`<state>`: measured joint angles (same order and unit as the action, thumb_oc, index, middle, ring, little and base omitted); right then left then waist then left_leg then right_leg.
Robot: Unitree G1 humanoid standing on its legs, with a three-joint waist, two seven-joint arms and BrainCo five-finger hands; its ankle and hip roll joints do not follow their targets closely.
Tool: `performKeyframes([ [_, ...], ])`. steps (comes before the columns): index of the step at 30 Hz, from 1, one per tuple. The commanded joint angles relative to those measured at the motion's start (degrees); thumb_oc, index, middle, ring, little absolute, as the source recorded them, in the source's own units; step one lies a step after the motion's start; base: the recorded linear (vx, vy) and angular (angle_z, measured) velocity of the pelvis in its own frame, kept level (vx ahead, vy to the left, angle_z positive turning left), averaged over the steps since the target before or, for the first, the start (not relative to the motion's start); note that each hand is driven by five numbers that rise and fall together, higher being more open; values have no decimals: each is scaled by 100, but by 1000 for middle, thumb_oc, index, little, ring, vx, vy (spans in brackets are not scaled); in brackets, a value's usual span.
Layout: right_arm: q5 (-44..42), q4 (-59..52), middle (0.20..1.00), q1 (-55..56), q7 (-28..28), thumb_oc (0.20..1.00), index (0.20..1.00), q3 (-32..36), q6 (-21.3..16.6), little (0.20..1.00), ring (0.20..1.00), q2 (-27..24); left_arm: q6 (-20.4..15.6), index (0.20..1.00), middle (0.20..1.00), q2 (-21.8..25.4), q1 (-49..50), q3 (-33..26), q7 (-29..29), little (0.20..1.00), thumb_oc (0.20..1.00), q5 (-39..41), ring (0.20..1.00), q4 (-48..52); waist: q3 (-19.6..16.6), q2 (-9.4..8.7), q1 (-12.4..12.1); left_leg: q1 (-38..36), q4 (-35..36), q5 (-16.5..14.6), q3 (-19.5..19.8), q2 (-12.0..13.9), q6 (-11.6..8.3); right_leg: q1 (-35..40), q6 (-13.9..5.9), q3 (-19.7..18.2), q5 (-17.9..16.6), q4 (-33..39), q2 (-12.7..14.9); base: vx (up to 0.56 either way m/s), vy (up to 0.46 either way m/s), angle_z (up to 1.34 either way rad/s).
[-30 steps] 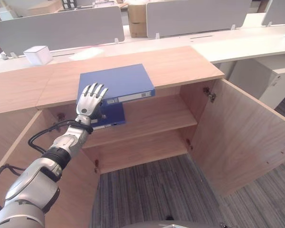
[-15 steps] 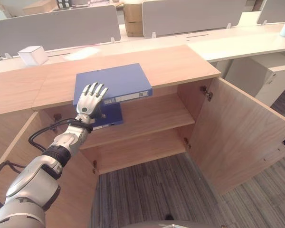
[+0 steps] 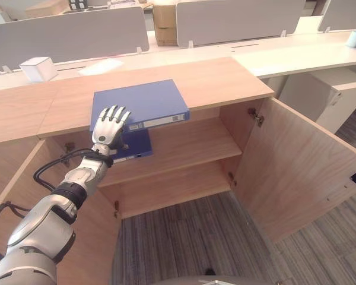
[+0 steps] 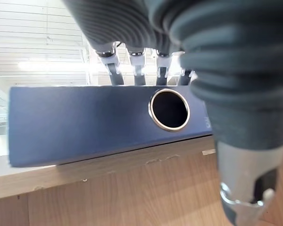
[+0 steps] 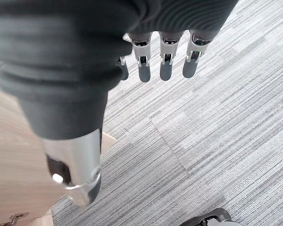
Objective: Put the empty folder in the office cabinet
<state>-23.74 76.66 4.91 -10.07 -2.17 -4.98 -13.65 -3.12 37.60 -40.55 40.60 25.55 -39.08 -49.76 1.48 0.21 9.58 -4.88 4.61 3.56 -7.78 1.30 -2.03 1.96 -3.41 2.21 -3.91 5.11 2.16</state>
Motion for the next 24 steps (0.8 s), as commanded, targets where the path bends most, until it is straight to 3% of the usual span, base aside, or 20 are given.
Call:
performKeyframes([
  [1,-182,215,1000,-165,-109,1000,1000,-73,-158,1000,1000,-253,42,1000,1000,243,-1079,-100,174,1000,1000,106,1000,-556,43,-115,73,-119,39,-728,35,394,-448,28,-642,193,274,-11,373,0,0,0],
  [24,-322,89,1000,-149,-166,1000,1000,-4,-275,1000,1000,-300,37,1000,1000,443,-1336,5,241,1000,1000,197,1000,-782,193,-298,111,120,39,-665,-18,435,-453,-234,-685,139,160,-11,357,-9,6,-2],
])
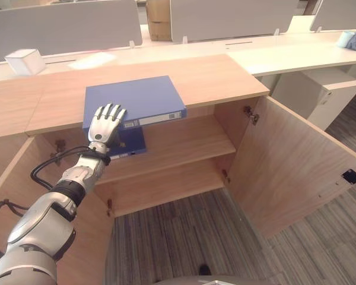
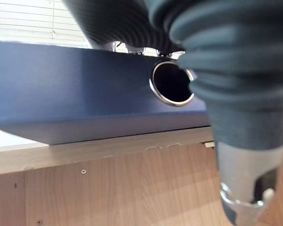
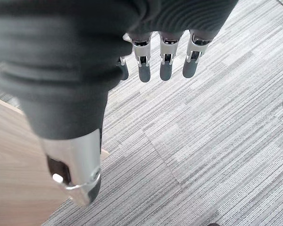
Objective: Put the empty folder in the office cabinet
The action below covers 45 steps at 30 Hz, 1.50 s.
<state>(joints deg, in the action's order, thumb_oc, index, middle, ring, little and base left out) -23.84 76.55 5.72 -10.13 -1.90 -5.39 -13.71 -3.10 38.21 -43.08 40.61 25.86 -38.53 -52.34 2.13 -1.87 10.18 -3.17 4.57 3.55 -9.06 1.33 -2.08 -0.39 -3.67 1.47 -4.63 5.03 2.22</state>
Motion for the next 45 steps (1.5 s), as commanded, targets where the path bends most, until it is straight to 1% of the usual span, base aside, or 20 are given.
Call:
performKeyframes([
  [1,-324,89,1000,-238,-163,1000,1000,-34,-242,1000,1000,-290,35,1000,1000,396,-1108,10,217,1000,1000,138,1000,-528,141,-98,55,-28,43,-657,108,435,-445,-20,-660,210,227,-3,350,-48,12,-11],
  [9,-433,-17,1000,-303,-166,1000,1000,-56,-312,1000,1000,-251,62,1000,1000,544,-1419,155,275,1000,1000,102,1000,-561,234,-180,77,230,43,-584,88,443,-432,-278,-700,202,121,-3,352,-59,8,-5],
  [10,-450,-17,1000,-309,-165,1000,1000,-62,-319,1000,1000,-243,71,947,947,568,-1493,187,297,947,947,96,947,-603,245,-197,90,280,43,-568,79,443,-429,-337,-705,191,94,-3,353,-46,10,-3],
  [11,-470,-15,1000,-311,-173,1000,1000,-58,-325,1000,1000,-244,67,485,485,575,-1533,207,301,485,485,103,485,-607,247,-207,91,308,43,-560,76,444,-429,-366,-709,192,80,-3,356,-61,15,-7],
  [12,-488,-7,1000,-318,-180,1000,1000,-44,-331,1000,1000,-248,67,200,200,592,-1576,219,301,200,200,120,200,-604,248,-211,89,338,43,-553,79,441,-425,-396,-712,190,69,-3,361,-51,12,-7],
  [22,-645,-26,1000,-319,-236,1000,1000,186,-350,1000,1000,-321,101,200,200,653,-1605,301,319,200,200,-5,200,-405,228,-197,57,329,43,-565,63,369,-420,-382,-743,220,50,-3,433,-35,13,-1],
  [29,-713,-32,1000,-294,-178,1000,1000,269,-319,1000,1000,-341,36,200,200,745,-1332,59,294,200,200,74,200,-62,67,-114,-7,96,43,-638,65,316,-399,-136,-740,265,116,-3,494,0,1,0],
  [30,-719,-31,1000,-301,-152,1000,1000,278,-305,1000,1000,-338,24,200,200,767,-1309,-36,330,200,200,173,200,17,31,-97,-31,68,43,-638,74,302,-391,-100,-741,275,129,-3,505,-32,-6,4],
  [31,-717,-25,1000,-318,-123,1000,1000,263,-267,1000,1000,-347,-30,200,200,850,-1215,-290,367,200,200,451,200,272,-25,-57,-80,4,43,-636,103,282,-374,-1,-736,321,167,-3,532,-46,-9,2],
  [34,-692,-40,1000,-399,-96,1000,1000,267,-204,1000,1000,-360,-130,200,200,906,-1118,-729,439,200,200,1030,200,724,-106,13,-166,-79,43,-627,153,239,-338,122,-723,379,218,-3,564,-46,-7,4],
  [36,-679,-21,1000,-508,-79,1000,1000,281,-137,1000,1000,-365,-265,200,200,921,-1000,-1163,468,200,200,1551,200,1223,-144,71,-247,-150,43,-628,213,194,-314,245,-705,439,242,-3,603,-26,-5,14],
  [37,-678,-19,1000,-512,-78,1000,1000,274,-135,1000,1000,-375,-256,200,200,932,-971,-1192,457,200,200,1553,200,1252,-137,78,-235,-159,43,-629,217,193,-313,256,-706,443,244,-3,604,-23,-1,20],
  [39,-651,-52,1000,-659,-71,1000,1000,245,-101,1000,1000,-356,-405,200,200,897,-776,-1626,495,200,200,1989,200,1848,-156,138,-309,-235,43,-627,262,150,-292,369,-688,500,275,-3,640,-38,2,20],
  [40,-651,-52,1000,-659,-71,1000,1000,245,-101,1000,1000,-356,-405,200,200,897,-776,-1626,495,200,200,1989,200,1848,-156,138,-309,-235,43,-627,262,150,-292,369,-688,500,275,-3,640,-33,6,10],
  [41,-614,-71,1000,-725,-69,1000,1000,213,-92,1000,1000,-347,-454,200,200,898,-666,-1814,504,200,200,2159,200,2085,-160,167,-329,-267,43,-630,291,133,-285,426,-676,529,297,-3,652,-13,2,3],
  [42,-614,-71,1000,-725,-69,1000,1000,213,-92,1000,1000,-347,-454,200,200,898,-666,-1814,504,200,200,2159,200,2085,-160,167,-329,-267,43,-630,291,133,-285,426,-676,529,297,-3,652,-28,3,18],
  [44,-410,-173,1000,-978,-109,1000,1000,33,-40,1000,1000,-292,-817,200,200,608,-204,-2481,500,200,200,3055,200,3105,-242,228,-466,-380,43,-629,376,93,-270,595,-632,613,351,-3,692,-37,-11,21],
  [45,-337,-231,1000,-1069,-126,1000,1000,-45,-32,1000,1000,-269,-946,200,200,474,-21,-2676,491,200,200,3414,200,3373,-255,238,-507,-413,43,-628,392,88,-266,635,-621,637,361,-3,704,-28,-13,9],
])
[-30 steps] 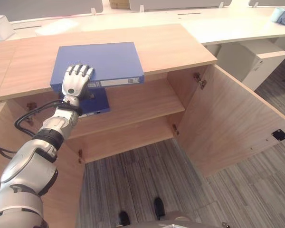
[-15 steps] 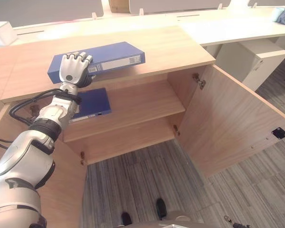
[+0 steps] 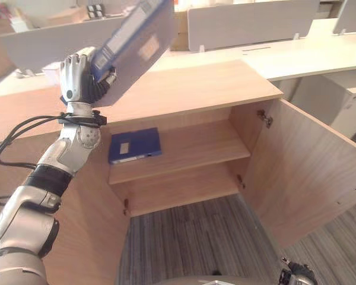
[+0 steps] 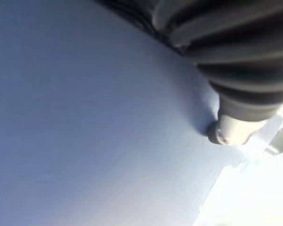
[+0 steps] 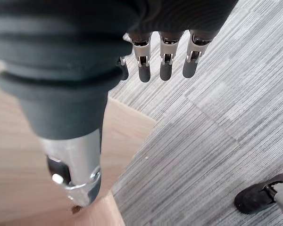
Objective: Put the empty folder in the office cabinet
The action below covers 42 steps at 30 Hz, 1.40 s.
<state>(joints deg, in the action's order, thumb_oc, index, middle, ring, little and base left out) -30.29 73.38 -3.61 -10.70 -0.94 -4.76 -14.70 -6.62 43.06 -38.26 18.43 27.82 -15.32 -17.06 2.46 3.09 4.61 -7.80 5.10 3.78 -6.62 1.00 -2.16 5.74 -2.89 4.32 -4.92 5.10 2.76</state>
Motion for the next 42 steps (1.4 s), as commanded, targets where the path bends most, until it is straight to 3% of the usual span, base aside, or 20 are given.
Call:
performKeyframes([
  [1,308,86,1000,-136,-69,1000,1000,-142,-95,1000,1000,-169,-594,200,200,-11,-503,-458,295,200,200,1093,200,-155,-288,-258,51,50,-10,-650,149,121,-257,22,-699,352,391,-10,650,-20,-6,20],
  [4,436,-177,1000,-395,4,1000,1000,-443,-77,1000,1000,-76,-1137,200,200,-552,366,-1000,-77,200,200,2521,200,793,-330,-206,-90,-58,-10,-651,164,104,-239,154,-666,425,430,-10,683,-26,-7,23],
  [5,436,-177,1000,-395,4,1000,1000,-443,-77,1000,1000,-76,-1137,200,200,-552,366,-1000,-77,200,200,2521,200,793,-330,-206,-90,-58,-10,-651,164,104,-239,154,-666,425,430,-10,683,-25,0,5],
  [7,476,-406,1000,-665,116,1000,1000,-605,-77,1000,1000,-56,-1385,200,200,-1163,1241,-1189,-675,200,200,3723,200,1418,-339,-190,-246,-106,-10,-645,182,96,-224,204,-634,438,438,-10,700,-21,2,1],
  [9,471,-468,1000,-751,128,1000,1000,-657,-79,1000,1000,-76,-1396,200,200,-1328,1543,-1230,-837,200,200,4031,200,1580,-339,-185,-276,-114,-10,-644,184,99,-219,215,-626,441,439,-10,704,-18,1,-2],
  [13,326,-961,1000,-1246,326,1000,1000,-871,-118,1000,1000,-214,-1163,200,200,-1839,2700,-883,-1680,200,200,4832,200,2101,-315,-237,-439,-135,-10,-629,237,92,-195,283,-575,456,429,-10,712,-13,0,2],
  [20,-586,-2010,1000,-1808,851,1000,1000,-1042,-211,1000,1000,-708,-782,200,200,-1926,3823,-524,-2438,200,200,5181,200,2254,-293,-354,-616,-186,-10,-616,276,109,-178,352,-538,487,414,-10,698,0,0,0],
  [30,-1823,-2888,1000,-2358,1123,1000,1000,-1128,-80,1000,1000,-1100,-501,200,200,-1749,4231,-418,-2713,200,200,5241,200,2398,-267,-503,-703,-203,-10,-610,318,131,-190,380,-539,473,387,-10,695,4,-1,1],
  [32,-2025,-3572,1000,-2272,1259,1000,1000,-1298,-52,1000,1000,-1132,-443,200,200,-1709,4278,-496,-2738,200,200,5211,200,2470,-250,-527,-687,-196,-10,-601,306,136,-192,366,-541,463,376,-10,697,0,0,0],
  [33,-2340,-4515,1000,-2018,1440,1000,1000,-1476,-54,1000,1000,-1134,-373,200,200,-1657,4377,-580,-2772,200,200,5203,200,2576,-242,-544,-666,-191,-10,-598,294,142,-194,343,-545,450,366,-10,705,0,0,0],
  [35,-2340,-4533,1000,-2001,1432,1000,1000,-1478,-50,1000,1000,-1135,-370,200,200,-1657,4387,-581,-2772,200,200,5204,200,2582,-250,-544,-665,-191,-10,-598,294,142,-194,343,-546,450,366,-10,705,0,0,0],
  [37,-2655,-5931,1000,-1539,1744,1000,1000,-1885,47,1000,1000,-1239,-294,200,200,-1633,4469,-649,-2787,200,200,5150,200,2696,-250,-563,-629,-168,-10,-593,281,153,-196,294,-554,434,346,-10,721,0,0,0],
  [42,-2973,-7428,1000,-1302,2122,1000,1000,-2409,-36,1000,1000,-1399,-256,200,200,-1778,4630,-706,-2737,200,200,5075,200,2960,-236,-606,-639,-138,-10,-596,265,164,-180,211,-569,401,325,-10,725,-1,18,-5],
])
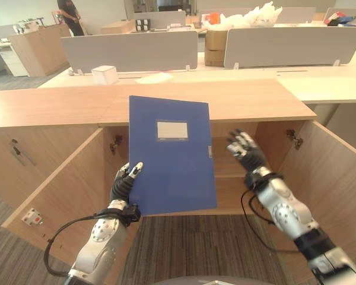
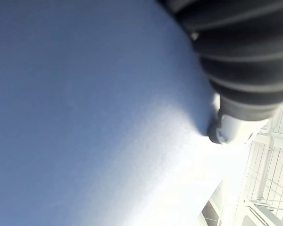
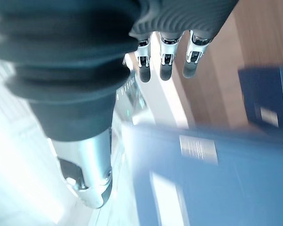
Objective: Put the empty folder in the office cabinet
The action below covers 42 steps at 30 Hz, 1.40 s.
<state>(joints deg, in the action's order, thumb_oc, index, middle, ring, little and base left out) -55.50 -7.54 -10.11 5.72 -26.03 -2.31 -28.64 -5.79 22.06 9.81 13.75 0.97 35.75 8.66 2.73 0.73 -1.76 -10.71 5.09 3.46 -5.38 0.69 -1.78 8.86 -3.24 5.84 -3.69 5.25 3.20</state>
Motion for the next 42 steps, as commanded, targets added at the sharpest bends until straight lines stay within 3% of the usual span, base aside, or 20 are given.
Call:
performKeyframes([
  [1,-490,528,1000,-674,496,1000,1000,-1,-324,1000,1000,45,-346,200,200,279,-174,-233,-28,200,200,-66,200,403,-261,-381,-14,167,-9,-564,136,196,-214,-120,-533,232,197,-25,681,-7,22,-7],
  [12,-353,199,1000,-875,403,1000,1000,-745,-289,1000,1000,666,-349,200,200,30,-3,-278,171,200,200,-227,200,571,-233,-494,-167,292,-9,-566,179,184,-181,-192,-519,254,184,-25,701,-2,7,-2],
  [24,39,770,1000,-324,-356,1000,1000,-233,-16,1000,1000,923,-225,200,200,81,-3,-398,381,200,200,-338,200,602,-223,-523,-178,345,-9,-571,277,118,-148,-178,-537,321,165,-25,758,6,8,4],
  [29,268,1105,1000,-106,-804,1000,1000,16,58,1000,1000,1246,-135,200,200,69,-10,-454,511,200,200,-423,200,643,-189,-509,-176,382,-9,-569,342,81,-126,-197,-533,357,149,-25,780,11,15,8],
  [42,177,948,1000,-316,-504,1000,1000,-263,161,1000,1000,1256,-80,200,200,59,-138,-364,429,200,200,-418,200,592,-165,-556,-229,433,-9,-565,387,66,-122,-229,-531,367,133,-25,778,3,-2,5],
])
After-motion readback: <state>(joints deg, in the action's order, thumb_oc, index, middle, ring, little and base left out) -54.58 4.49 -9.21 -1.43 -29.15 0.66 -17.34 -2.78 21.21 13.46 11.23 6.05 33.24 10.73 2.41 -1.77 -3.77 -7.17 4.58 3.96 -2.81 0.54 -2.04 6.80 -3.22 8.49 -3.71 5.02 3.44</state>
